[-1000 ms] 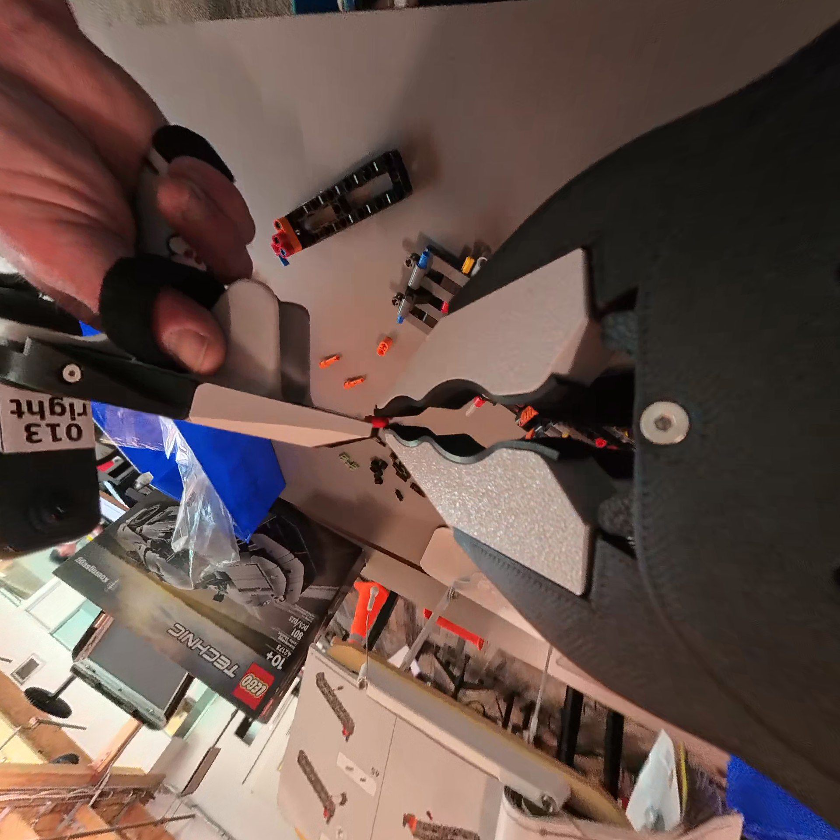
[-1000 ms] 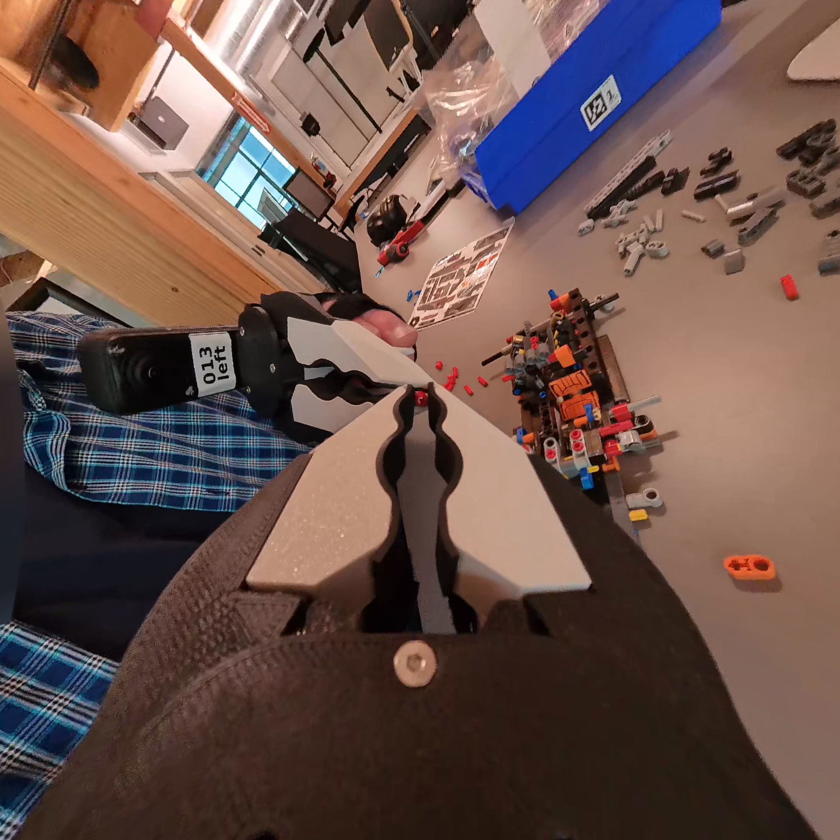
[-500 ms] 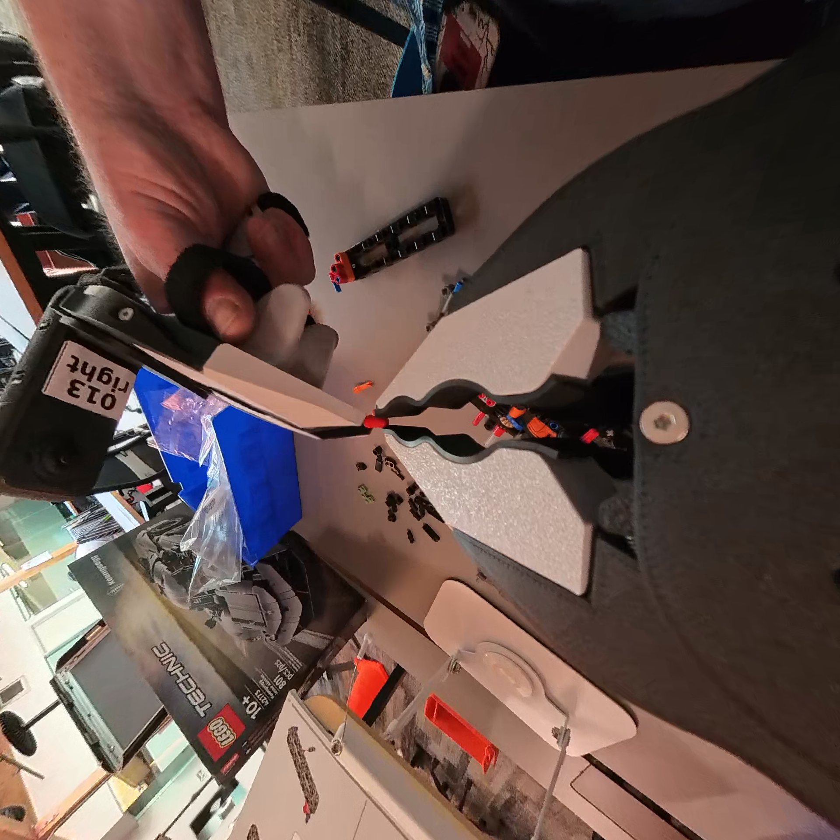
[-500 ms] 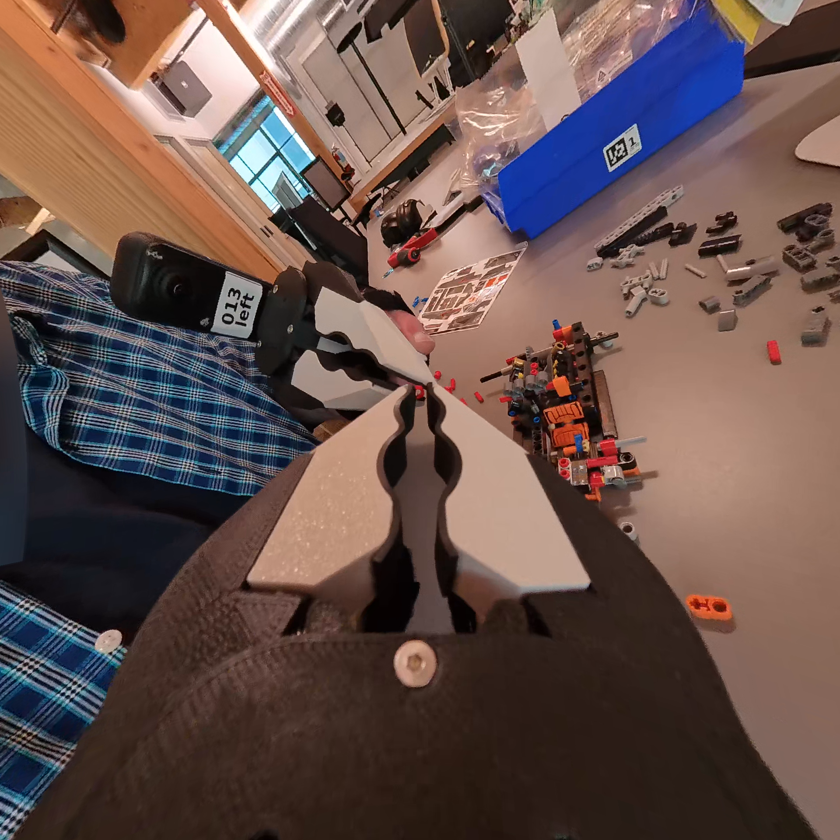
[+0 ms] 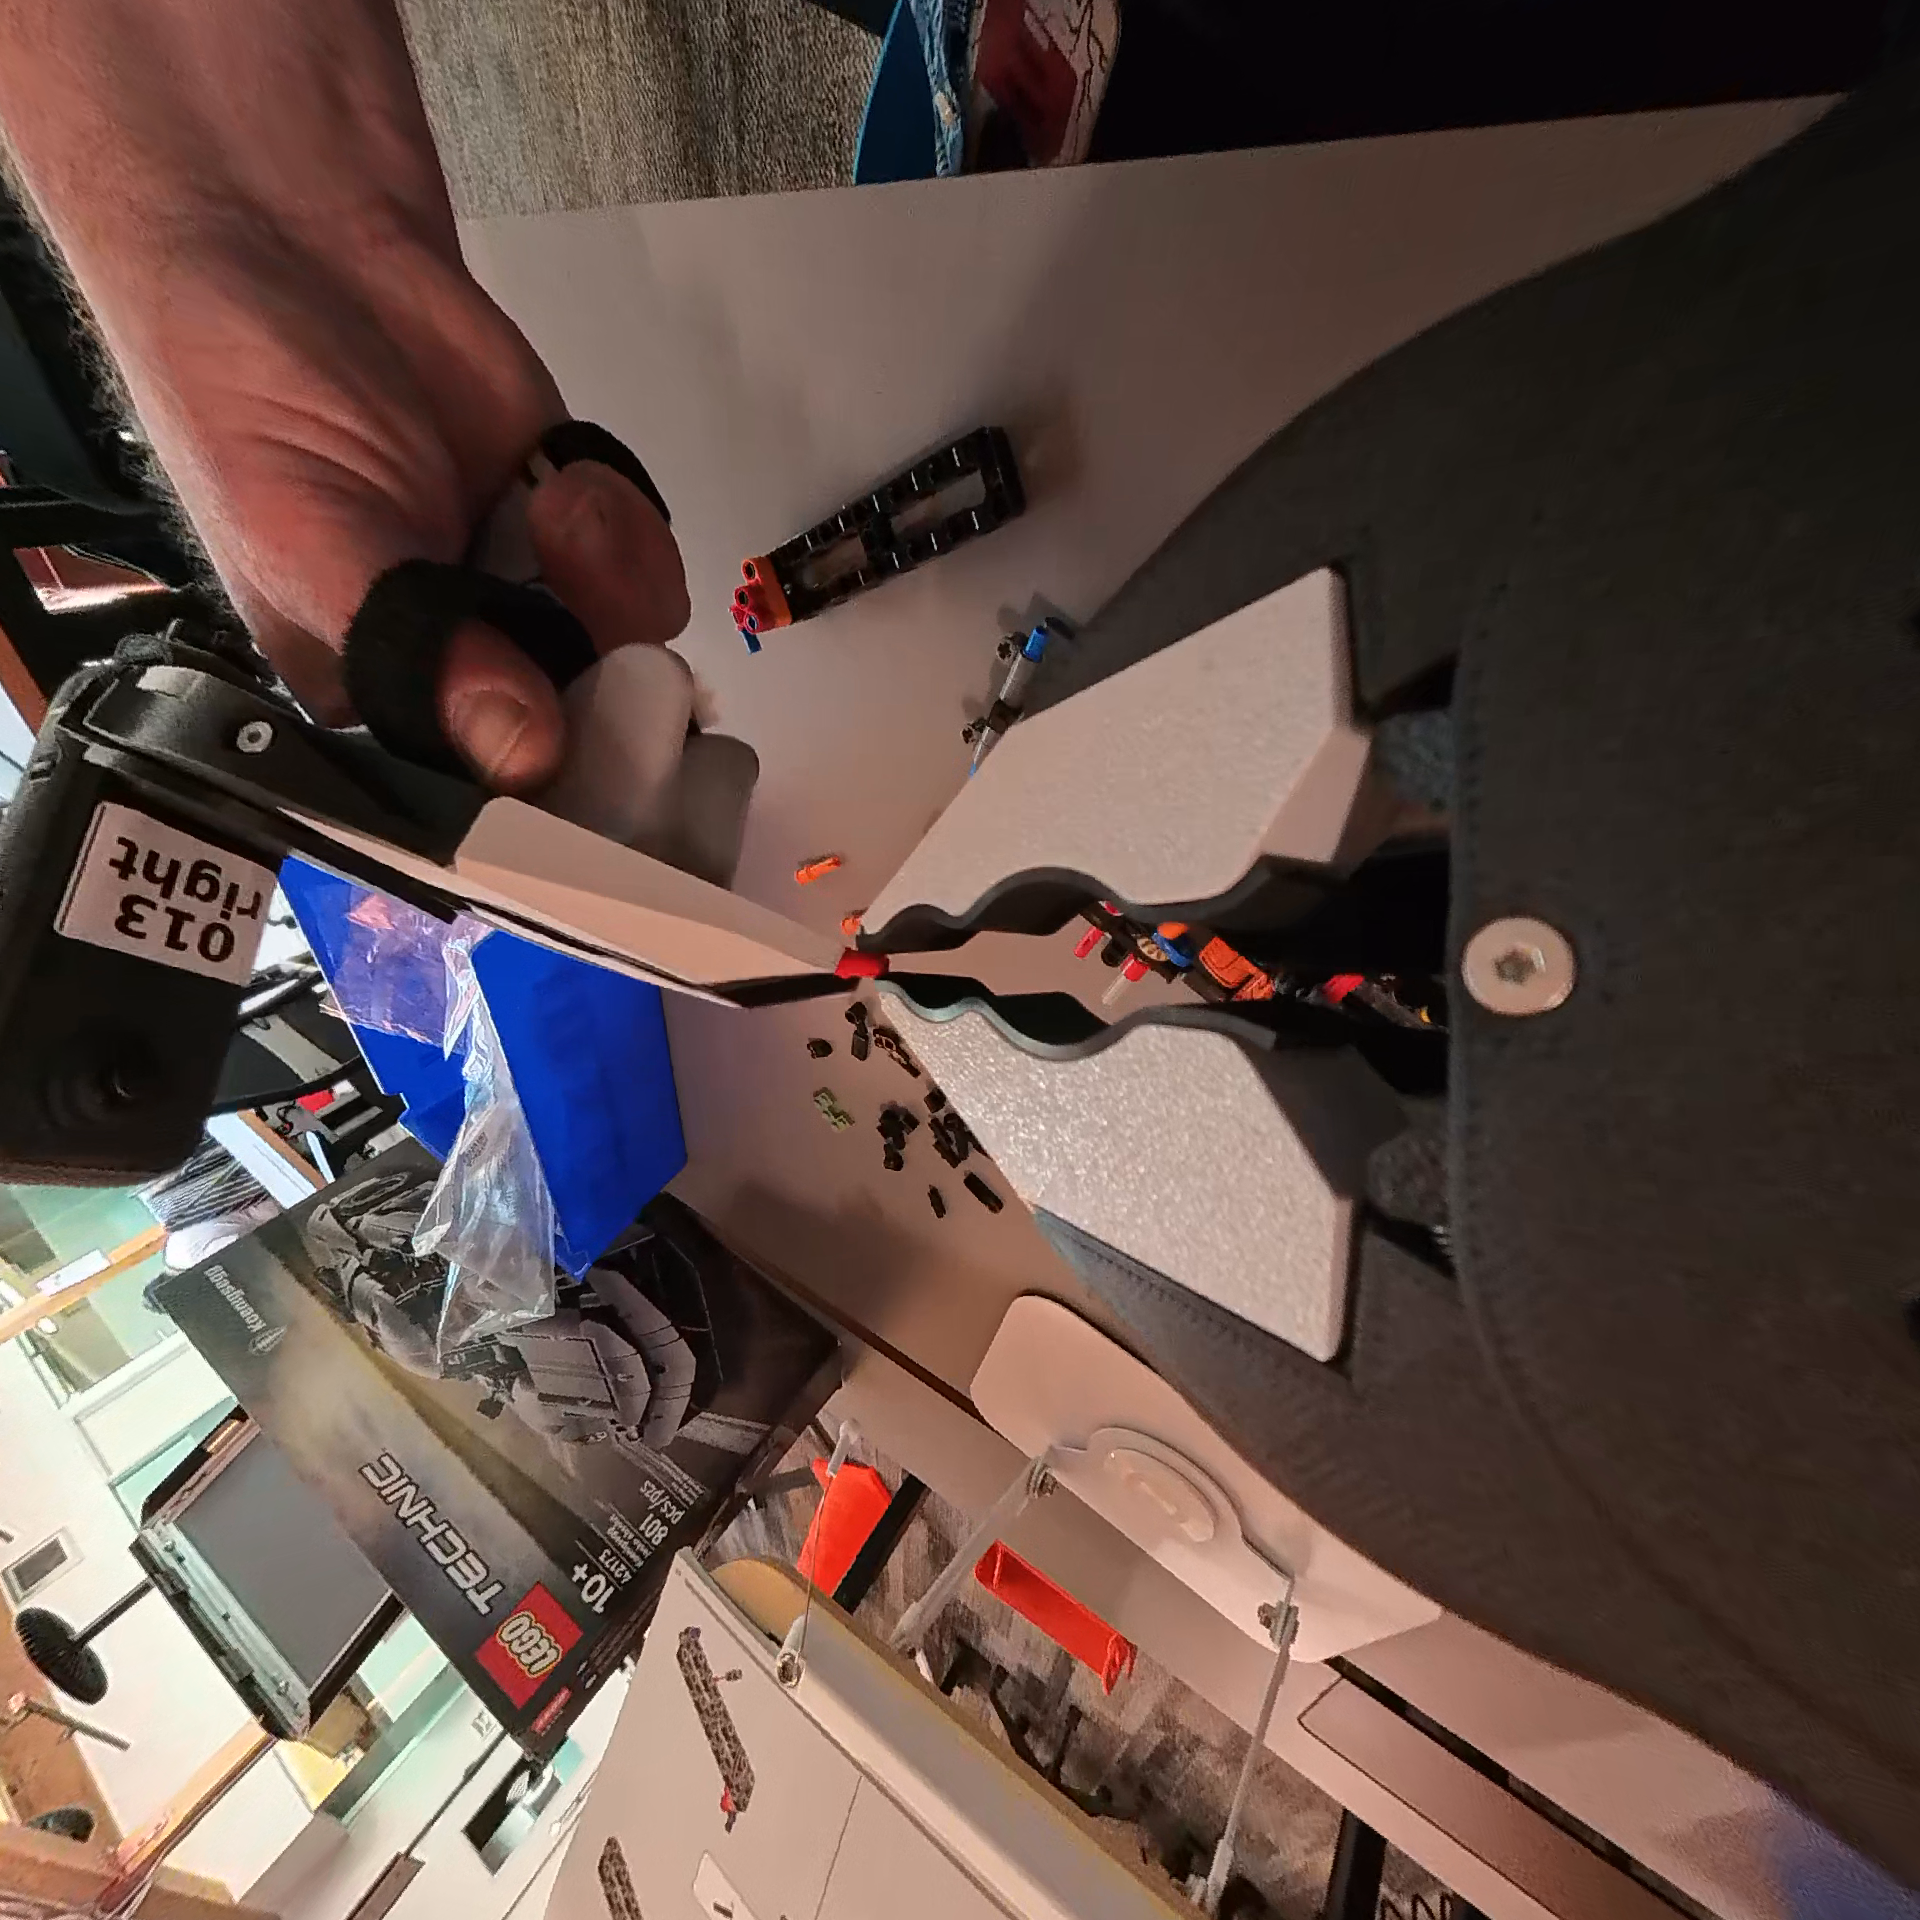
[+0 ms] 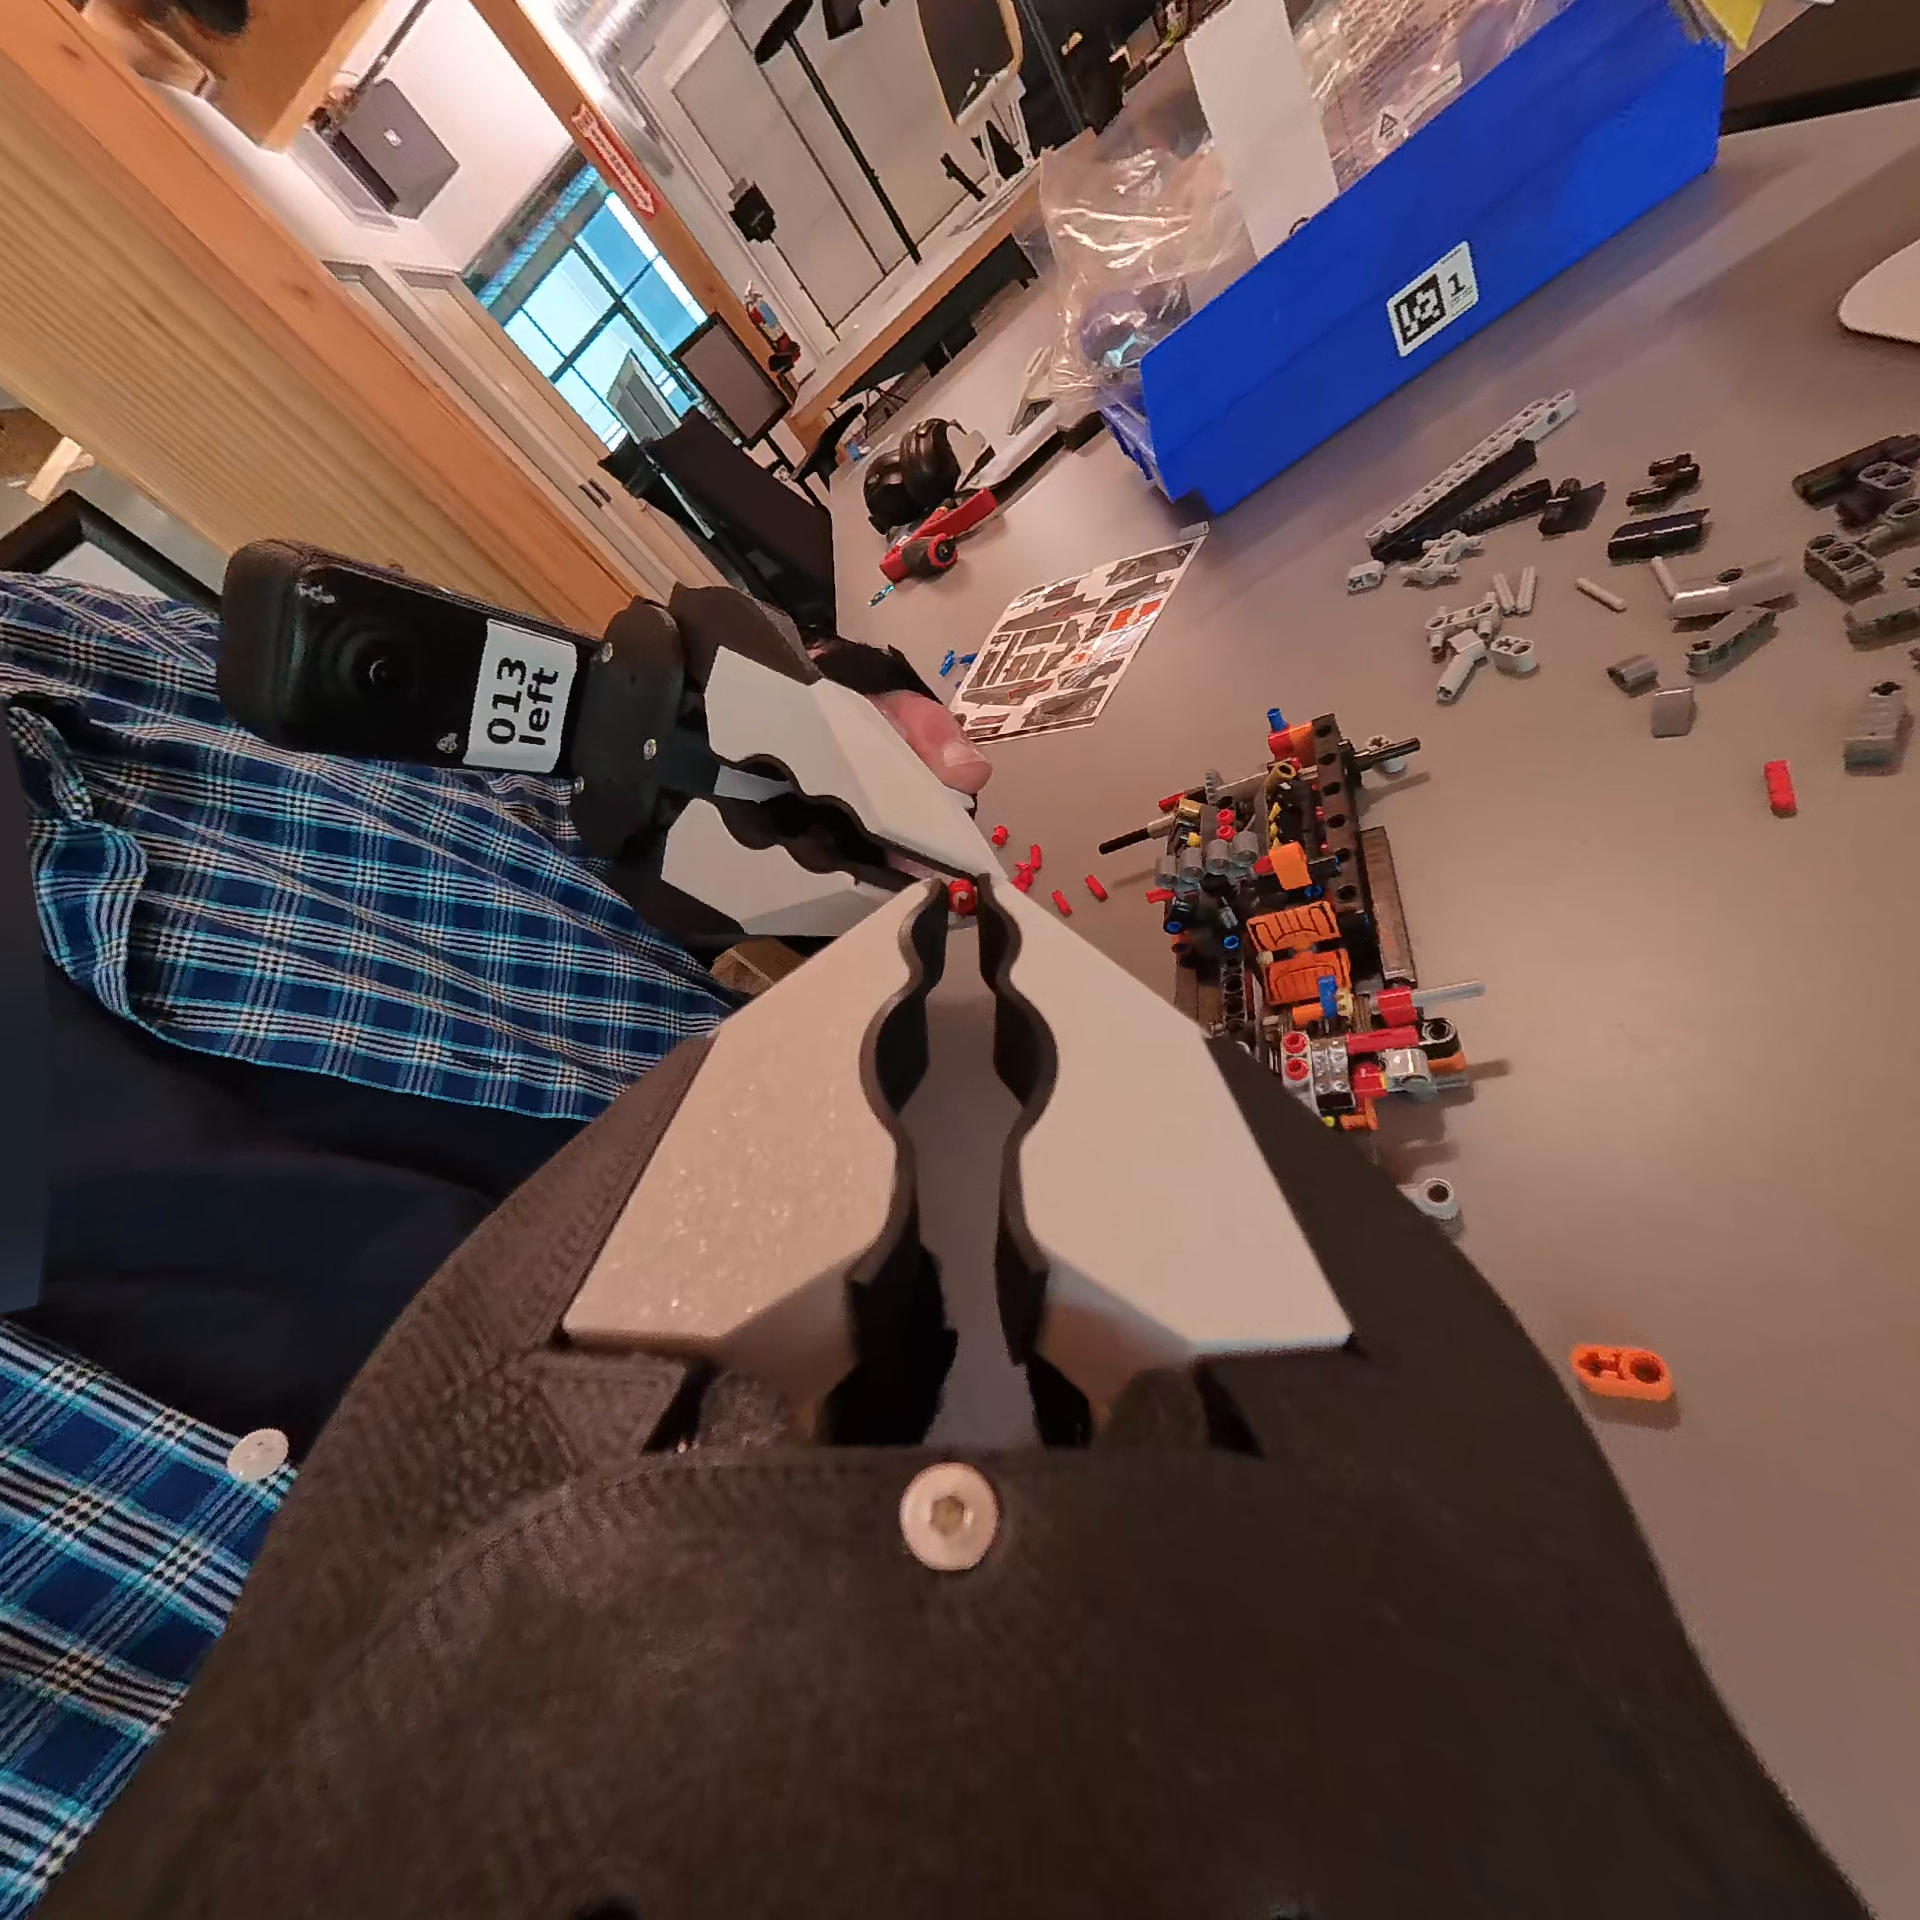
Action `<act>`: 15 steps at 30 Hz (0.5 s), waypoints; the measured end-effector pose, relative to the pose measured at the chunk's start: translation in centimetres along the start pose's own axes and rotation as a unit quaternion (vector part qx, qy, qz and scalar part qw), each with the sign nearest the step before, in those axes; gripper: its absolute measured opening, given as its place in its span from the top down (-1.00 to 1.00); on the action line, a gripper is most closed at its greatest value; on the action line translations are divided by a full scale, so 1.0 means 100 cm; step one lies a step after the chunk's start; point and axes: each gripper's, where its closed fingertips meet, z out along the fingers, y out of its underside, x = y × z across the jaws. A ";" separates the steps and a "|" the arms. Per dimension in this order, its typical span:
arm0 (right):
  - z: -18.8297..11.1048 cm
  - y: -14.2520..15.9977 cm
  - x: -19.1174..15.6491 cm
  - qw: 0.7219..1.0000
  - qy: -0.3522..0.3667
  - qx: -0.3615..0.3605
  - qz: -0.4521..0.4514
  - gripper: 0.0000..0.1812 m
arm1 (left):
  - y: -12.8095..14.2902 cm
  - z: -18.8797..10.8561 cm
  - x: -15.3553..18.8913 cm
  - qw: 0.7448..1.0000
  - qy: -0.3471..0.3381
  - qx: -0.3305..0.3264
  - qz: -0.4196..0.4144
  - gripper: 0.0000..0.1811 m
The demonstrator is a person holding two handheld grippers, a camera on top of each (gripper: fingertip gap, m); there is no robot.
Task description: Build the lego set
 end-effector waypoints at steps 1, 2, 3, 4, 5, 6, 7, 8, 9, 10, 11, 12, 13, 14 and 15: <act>0.000 0.000 0.000 1.000 -0.001 0.000 0.000 0.97 | 0.000 0.000 0.000 1.000 -0.002 -0.001 0.004 0.96; 0.000 0.000 0.000 1.000 0.000 -0.001 0.001 0.97 | 0.000 0.000 0.000 1.000 -0.003 -0.001 0.008 0.97; 0.000 0.001 0.000 1.000 0.001 -0.002 0.001 0.98 | 0.000 0.000 0.000 1.000 -0.004 -0.003 0.011 0.96; 0.000 0.001 0.000 1.000 0.001 -0.003 0.001 0.98 | 0.001 0.000 0.001 1.000 -0.004 -0.003 0.012 0.96; 0.000 0.001 0.000 1.000 0.002 -0.002 0.000 0.98 | 0.000 0.000 0.001 1.000 -0.004 -0.002 0.010 0.96; -0.001 0.001 0.000 1.000 0.004 -0.001 -0.001 0.98 | 0.000 0.000 0.001 1.000 -0.004 -0.002 0.010 0.96; -0.001 0.001 0.001 1.000 0.006 0.000 -0.004 0.98 | 0.000 0.001 0.001 1.000 -0.004 -0.003 0.011 0.96; -0.002 0.000 0.001 1.000 0.008 0.002 -0.005 0.99 | 0.000 0.001 0.000 1.000 -0.006 -0.002 0.010 0.96; -0.003 -0.001 0.001 1.000 0.012 0.006 -0.007 0.99 | 0.000 0.001 0.000 1.000 -0.006 -0.001 0.007 0.96; -0.005 -0.002 0.002 1.000 0.019 0.008 -0.010 0.99 | 0.000 0.002 0.000 1.000 -0.006 -0.003 0.004 0.96; -0.009 -0.003 0.002 0.999 0.027 0.008 -0.015 0.99 | 0.000 0.001 0.000 1.000 -0.007 -0.002 0.004 0.92; -0.016 -0.004 0.002 0.999 0.036 0.008 -0.021 0.99 | -0.002 -0.001 0.000 1.000 -0.009 0.002 0.003 0.89; -0.024 -0.003 0.004 0.998 0.054 -0.001 -0.033 0.99 | -0.002 -0.002 0.002 1.000 -0.002 0.001 0.002 0.89; -0.033 0.001 0.007 0.995 0.081 -0.020 -0.051 0.99 | -0.001 -0.002 0.007 1.000 0.008 -0.005 0.001 0.88; -0.042 0.007 0.010 0.991 0.108 -0.047 -0.071 0.99 | 0.000 0.000 0.015 1.000 0.026 -0.009 0.001 0.89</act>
